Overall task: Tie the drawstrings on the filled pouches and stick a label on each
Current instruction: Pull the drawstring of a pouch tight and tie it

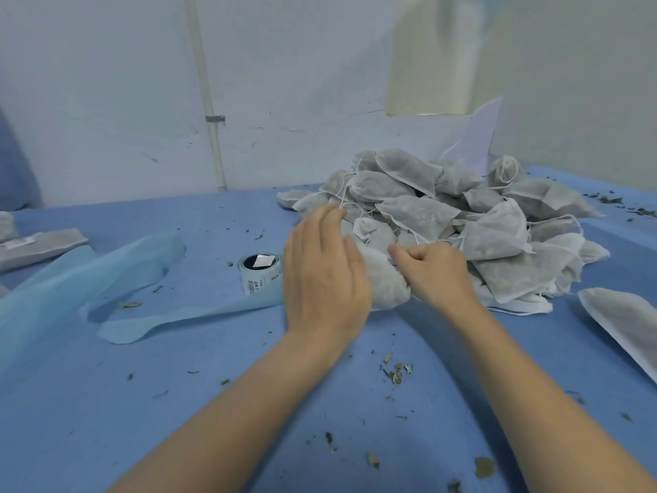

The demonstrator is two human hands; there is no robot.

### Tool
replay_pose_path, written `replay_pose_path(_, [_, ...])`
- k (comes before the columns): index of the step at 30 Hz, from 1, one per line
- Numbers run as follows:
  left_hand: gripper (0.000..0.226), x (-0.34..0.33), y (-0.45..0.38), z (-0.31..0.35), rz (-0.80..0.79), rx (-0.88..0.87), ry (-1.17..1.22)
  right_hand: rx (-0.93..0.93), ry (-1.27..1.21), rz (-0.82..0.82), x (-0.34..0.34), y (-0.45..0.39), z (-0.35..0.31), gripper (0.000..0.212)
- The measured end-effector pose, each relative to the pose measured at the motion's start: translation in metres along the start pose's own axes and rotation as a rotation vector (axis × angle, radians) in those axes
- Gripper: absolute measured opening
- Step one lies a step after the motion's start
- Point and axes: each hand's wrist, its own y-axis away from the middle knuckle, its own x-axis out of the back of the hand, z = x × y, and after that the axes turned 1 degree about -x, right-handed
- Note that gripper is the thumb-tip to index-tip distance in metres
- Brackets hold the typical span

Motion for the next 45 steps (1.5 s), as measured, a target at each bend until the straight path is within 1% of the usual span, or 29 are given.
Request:
replay_pose_path(2, [0.037, -0.007, -0.001, -0.001, -0.022, -0.15, -0.107, -0.005, 0.02, 0.008, 0.001, -0.001, -0.001, 0.056])
replay_pose_path(3, [0.037, -0.011, 0.0, -0.002, -0.071, -0.207, -0.156, -0.011, 0.011, 0.003, 0.001, -0.002, -0.002, 0.058])
replay_pose_path(4, [0.04, -0.014, 0.001, -0.002, -0.163, -0.225, -0.174, -0.014, -0.012, -0.006, 0.0, -0.001, -0.003, 0.061])
replay_pose_path(6, [0.048, -0.019, 0.003, 0.0, -0.385, -0.175, -0.151, -0.015, -0.078, -0.031, -0.002, -0.001, -0.006, 0.066])
replay_pose_path(7, [0.05, -0.021, 0.004, 0.001, -0.471, -0.138, -0.129, -0.012, -0.121, -0.045, -0.002, 0.0, -0.007, 0.067])
replay_pose_path(8, [0.05, -0.024, 0.005, 0.002, -0.512, -0.109, -0.11, -0.01, -0.17, -0.061, -0.003, 0.001, -0.009, 0.064])
replay_pose_path(10, [0.052, -0.028, 0.004, 0.003, -0.525, -0.058, -0.075, -0.014, -0.269, -0.085, -0.004, 0.001, -0.012, 0.054])
replay_pose_path(12, [0.053, -0.028, 0.001, 0.003, -0.545, 0.024, -0.058, -0.063, -0.34, -0.067, -0.004, 0.002, -0.015, 0.036])
replay_pose_path(14, [0.041, -0.027, -0.001, -0.002, -0.591, 0.011, -0.126, -0.12, -0.411, -0.043, -0.005, 0.003, -0.017, 0.023])
replay_pose_path(16, [0.024, -0.022, -0.003, -0.006, -0.643, -0.06, -0.234, -0.127, -0.457, -0.063, -0.006, 0.005, -0.02, 0.02])
replay_pose_path(18, [0.014, -0.015, -0.006, -0.009, -0.667, -0.057, -0.225, -0.104, -0.44, -0.081, -0.007, 0.006, -0.021, 0.018])
replay_pose_path(19, [0.013, -0.012, -0.006, -0.01, -0.662, -0.045, -0.21, -0.098, -0.426, -0.081, -0.007, 0.008, -0.023, 0.018])
replay_pose_path(22, [0.024, -0.006, -0.005, -0.014, -0.614, -0.033, -0.207, -0.09, -0.42, -0.068, -0.008, 0.01, -0.026, 0.017])
replay_pose_path(23, [0.025, -0.006, -0.005, -0.017, -0.608, -0.028, -0.222, -0.083, -0.415, -0.061, -0.009, 0.011, -0.027, 0.018])
replay_pose_path(24, [0.026, -0.006, -0.005, -0.019, -0.6, -0.029, -0.24, -0.066, -0.389, -0.055, -0.009, 0.012, -0.026, 0.023])
replay_pose_path(26, [0.028, -0.006, -0.004, -0.024, -0.574, -0.037, -0.253, -0.044, -0.28, -0.052, -0.008, 0.012, -0.023, 0.041])
replay_pose_path(28, [0.027, -0.005, -0.007, -0.027, -0.535, -0.026, -0.202, -0.096, -0.245, -0.053, -0.005, 0.012, -0.023, 0.054])
replay_pose_path(30, [0.021, -0.006, -0.009, -0.029, -0.531, 0.047, -0.086, -0.235, -0.416, -0.084, -0.003, 0.013, -0.025, 0.058])
replay_pose_path(32, [0.015, -0.008, -0.011, -0.029, -0.55, 0.192, 0.066, -0.4, -0.686, -0.181, -0.003, 0.013, -0.03, 0.055])
replay_pose_path(33, [0.013, -0.009, -0.011, -0.029, -0.546, 0.269, 0.144, -0.482, -0.835, -0.24, -0.004, 0.013, -0.032, 0.05])
replay_pose_path(35, [0.013, -0.01, -0.009, -0.03, -0.485, 0.378, 0.269, -0.607, -1.145, -0.351, -0.005, 0.014, -0.035, 0.035])
replay_pose_path(37, [0.015, -0.009, -0.008, -0.033, -0.37, 0.442, 0.341, -0.633, -1.371, -0.427, -0.007, 0.017, -0.039, 0.021])
replay_pose_path(39, [0.014, -0.008, -0.005, -0.036, -0.248, 0.489, 0.39, -0.607, -1.511, -0.459, -0.01, 0.021, -0.042, 0.028])
replay_pose_path(40, [0.013, -0.007, -0.003, -0.038, -0.203, 0.488, 0.397, -0.581, -1.537, -0.469, -0.012, 0.023, -0.044, 0.033])
replay_pose_path(42, [0.01, -0.006, 0.001, -0.038, -0.167, 0.455, 0.378, -0.523, -1.497, -0.482, -0.016, 0.025, -0.045, 0.039])
replay_pose_path(43, [0.008, -0.006, 0.002, -0.037, -0.167, 0.446, 0.372, -0.493, -1.434, -0.485, -0.018, 0.026, -0.046, 0.04])
replay_pose_path(45, [0.005, -0.006, 0.003, -0.035, -0.182, 0.443, 0.36, -0.419, -1.22, -0.474, -0.019, 0.027, -0.046, 0.041])
